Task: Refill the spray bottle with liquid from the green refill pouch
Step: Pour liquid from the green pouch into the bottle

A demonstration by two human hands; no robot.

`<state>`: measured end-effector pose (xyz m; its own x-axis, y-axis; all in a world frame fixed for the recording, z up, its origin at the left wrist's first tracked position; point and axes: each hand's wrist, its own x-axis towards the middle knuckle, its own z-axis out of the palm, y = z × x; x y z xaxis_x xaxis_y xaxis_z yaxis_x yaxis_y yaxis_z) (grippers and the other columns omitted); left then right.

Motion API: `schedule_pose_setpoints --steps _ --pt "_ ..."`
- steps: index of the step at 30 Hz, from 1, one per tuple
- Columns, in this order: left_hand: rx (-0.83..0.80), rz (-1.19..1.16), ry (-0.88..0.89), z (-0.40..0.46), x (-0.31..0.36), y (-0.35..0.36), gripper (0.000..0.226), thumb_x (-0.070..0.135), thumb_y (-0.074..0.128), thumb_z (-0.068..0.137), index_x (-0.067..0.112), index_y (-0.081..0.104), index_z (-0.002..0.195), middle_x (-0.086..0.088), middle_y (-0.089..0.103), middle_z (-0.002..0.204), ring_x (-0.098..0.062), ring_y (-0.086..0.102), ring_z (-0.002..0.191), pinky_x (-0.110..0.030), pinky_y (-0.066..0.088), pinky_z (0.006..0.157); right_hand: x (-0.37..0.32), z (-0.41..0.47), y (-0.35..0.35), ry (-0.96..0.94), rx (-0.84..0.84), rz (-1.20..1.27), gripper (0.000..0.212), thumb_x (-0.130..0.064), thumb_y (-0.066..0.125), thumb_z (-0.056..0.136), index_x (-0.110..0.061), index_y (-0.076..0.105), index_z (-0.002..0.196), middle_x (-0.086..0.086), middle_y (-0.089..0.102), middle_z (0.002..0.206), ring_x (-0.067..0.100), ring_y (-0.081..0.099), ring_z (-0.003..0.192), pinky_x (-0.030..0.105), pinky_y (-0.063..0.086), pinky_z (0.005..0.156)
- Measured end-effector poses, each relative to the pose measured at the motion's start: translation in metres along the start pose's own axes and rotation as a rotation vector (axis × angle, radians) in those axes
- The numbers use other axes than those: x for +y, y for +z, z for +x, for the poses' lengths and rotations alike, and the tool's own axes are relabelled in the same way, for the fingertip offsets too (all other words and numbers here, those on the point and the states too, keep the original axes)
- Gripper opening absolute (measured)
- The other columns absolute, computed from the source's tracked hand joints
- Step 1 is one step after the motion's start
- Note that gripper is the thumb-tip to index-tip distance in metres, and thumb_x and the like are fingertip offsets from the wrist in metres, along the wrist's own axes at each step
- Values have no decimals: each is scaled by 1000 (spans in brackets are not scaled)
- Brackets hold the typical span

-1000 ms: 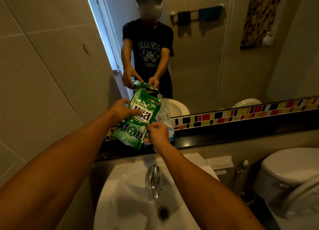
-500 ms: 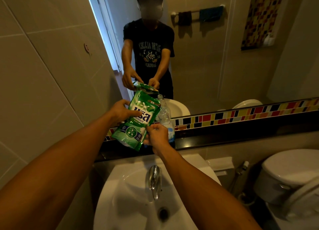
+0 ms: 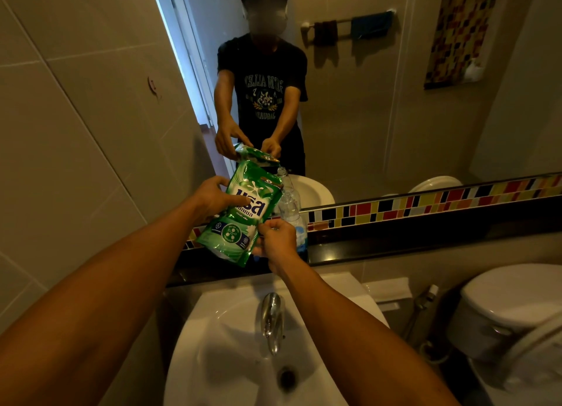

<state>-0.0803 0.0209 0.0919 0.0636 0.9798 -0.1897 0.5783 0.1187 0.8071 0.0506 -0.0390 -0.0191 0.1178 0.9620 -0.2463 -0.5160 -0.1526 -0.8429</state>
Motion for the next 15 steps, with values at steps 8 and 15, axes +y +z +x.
schedule_pose_setpoints --steps 8,15 --pt "8 5 -1 0 0 2 56 19 87 75 19 49 117 -14 71 105 -29 73 83 -38 59 65 0 1 -2 5 11 -1 9 -6 59 102 -9 56 95 23 71 98 25 72 71 26 56 44" --pt "6 13 2 -2 3 1 55 19 86 77 19 48 117 -11 70 102 -27 71 82 -36 56 63 2 4 -2 -3 7 -18 7 -7 60 102 -9 56 96 22 70 97 27 72 72 26 55 44"
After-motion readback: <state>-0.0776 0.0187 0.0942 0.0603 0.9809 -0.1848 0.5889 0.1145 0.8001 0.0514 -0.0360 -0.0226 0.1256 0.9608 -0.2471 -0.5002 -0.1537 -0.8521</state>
